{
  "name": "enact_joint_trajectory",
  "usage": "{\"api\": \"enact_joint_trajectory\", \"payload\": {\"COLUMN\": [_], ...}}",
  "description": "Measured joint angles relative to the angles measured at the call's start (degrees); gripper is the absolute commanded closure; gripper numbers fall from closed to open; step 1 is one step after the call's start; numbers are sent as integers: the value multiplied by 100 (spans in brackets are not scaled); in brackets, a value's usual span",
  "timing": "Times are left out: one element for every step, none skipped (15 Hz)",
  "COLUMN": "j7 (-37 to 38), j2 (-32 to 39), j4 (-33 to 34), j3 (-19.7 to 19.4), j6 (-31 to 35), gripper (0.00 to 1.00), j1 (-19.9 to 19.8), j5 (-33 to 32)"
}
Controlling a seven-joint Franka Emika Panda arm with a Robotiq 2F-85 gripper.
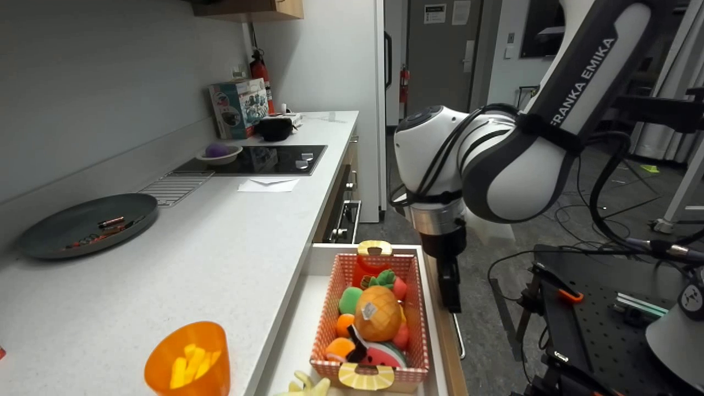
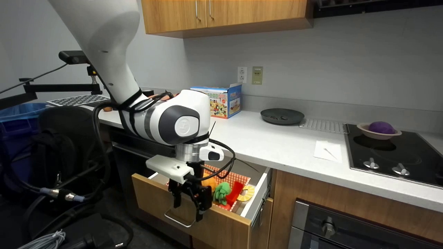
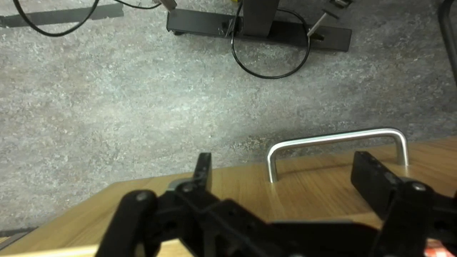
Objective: Close the top draw of the kitchen unit
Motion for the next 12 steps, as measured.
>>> {"api": "enact_joint_trajectory", "payload": {"j7": [-4,-10,-33,-54,-79,-113,-153,-197,-240,-255,-257,-258], "j2": [34,78,132,200,282,375,476,588,710,840,965,1085], "j4": [98,208,329,454,592,737,892,1060,1235,1424,1606,1787], "j3": [32,72,111,155,193,225,249,264,272,286,295,296], "j6": [34,61,69,70,71,71,72,71,70,67,66,66], "gripper": [0,0,0,0,0,0,0,0,0,0,0,0], "j1": [17,33,46,61,77,82,83,83,83,85,93,109], "j5": [56,119,200,290,375,449,521,580,629,644,644,644]}}
